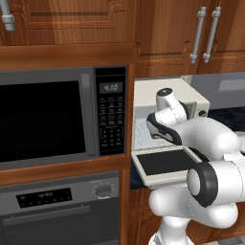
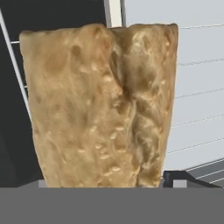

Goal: Pull the toaster oven rack outwards. Pick up the baguette from the plate and place it on the toaster oven rack. Close the toaster oven door fully and set the temperature to the lowest setting.

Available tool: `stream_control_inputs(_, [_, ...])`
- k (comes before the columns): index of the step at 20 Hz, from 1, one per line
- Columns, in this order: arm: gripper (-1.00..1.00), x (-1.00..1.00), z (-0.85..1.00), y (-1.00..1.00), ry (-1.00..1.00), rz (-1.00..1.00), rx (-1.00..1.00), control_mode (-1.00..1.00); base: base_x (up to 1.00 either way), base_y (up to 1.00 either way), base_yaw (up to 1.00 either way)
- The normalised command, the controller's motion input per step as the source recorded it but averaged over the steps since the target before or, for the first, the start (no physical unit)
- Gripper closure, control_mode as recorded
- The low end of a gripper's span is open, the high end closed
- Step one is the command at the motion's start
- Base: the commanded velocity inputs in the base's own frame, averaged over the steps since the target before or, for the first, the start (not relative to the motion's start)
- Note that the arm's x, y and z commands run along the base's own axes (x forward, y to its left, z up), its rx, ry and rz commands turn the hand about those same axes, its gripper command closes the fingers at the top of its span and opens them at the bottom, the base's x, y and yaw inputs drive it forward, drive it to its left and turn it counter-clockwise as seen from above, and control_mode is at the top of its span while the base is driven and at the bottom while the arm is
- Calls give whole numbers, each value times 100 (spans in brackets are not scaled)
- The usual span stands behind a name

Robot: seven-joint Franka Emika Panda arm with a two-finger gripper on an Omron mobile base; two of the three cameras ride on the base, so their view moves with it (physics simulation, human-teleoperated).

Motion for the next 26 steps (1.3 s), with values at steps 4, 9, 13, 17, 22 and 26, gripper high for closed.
stream_control_inputs(4, [-100, -11, 1, 0, 0, 0, -3, -100, 0, 0, 0])
stream_control_inputs(9, [-100, -29, -17, 0, -3, 0, 0, -100, 0, 0, 0])
stream_control_inputs(13, [-100, -34, -21, 0, -23, 0, 0, -100, 0, 0, 0])
stream_control_inputs(17, [-100, -3, -1, 0, -39, 0, 1, -100, 0, 0, 0])
stream_control_inputs(22, [-100, 0, 0, 0, -28, 0, 1, -100, 0, 0, 0])
stream_control_inputs(26, [-100, 0, 47, 0, -2, 0, 0, -100, 0, 0, 0])
